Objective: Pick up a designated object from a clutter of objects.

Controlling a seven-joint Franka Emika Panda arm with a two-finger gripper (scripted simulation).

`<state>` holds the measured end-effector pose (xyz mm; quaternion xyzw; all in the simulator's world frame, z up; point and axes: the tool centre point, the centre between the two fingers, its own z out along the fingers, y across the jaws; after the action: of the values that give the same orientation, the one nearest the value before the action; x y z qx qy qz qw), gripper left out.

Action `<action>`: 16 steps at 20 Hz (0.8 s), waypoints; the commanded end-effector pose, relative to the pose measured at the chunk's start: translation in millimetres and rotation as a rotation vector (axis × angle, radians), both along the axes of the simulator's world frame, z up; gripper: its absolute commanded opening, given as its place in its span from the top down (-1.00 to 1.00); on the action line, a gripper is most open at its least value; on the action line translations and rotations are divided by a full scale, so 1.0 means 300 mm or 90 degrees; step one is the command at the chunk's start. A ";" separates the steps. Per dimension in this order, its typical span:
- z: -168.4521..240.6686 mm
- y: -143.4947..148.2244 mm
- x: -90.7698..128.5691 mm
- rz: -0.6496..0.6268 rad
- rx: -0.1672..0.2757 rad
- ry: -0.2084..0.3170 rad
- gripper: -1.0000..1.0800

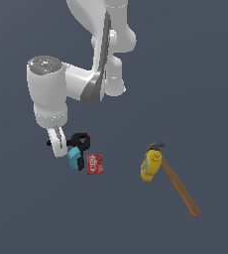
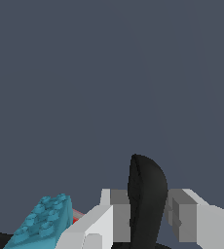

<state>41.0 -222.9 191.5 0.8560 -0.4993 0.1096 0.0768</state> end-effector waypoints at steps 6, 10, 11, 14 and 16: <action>0.240 0.031 -0.084 -0.001 -0.001 -0.002 1.00; 0.367 0.047 -0.128 -0.001 -0.002 -0.002 1.00; 0.397 0.051 -0.138 -0.001 -0.003 -0.002 1.00; 0.477 0.062 -0.165 -0.001 -0.003 -0.002 1.00; 0.524 0.069 -0.180 -0.001 -0.003 -0.002 1.00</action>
<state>-9.4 -203.7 335.7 0.8556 -0.4995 0.1103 0.0788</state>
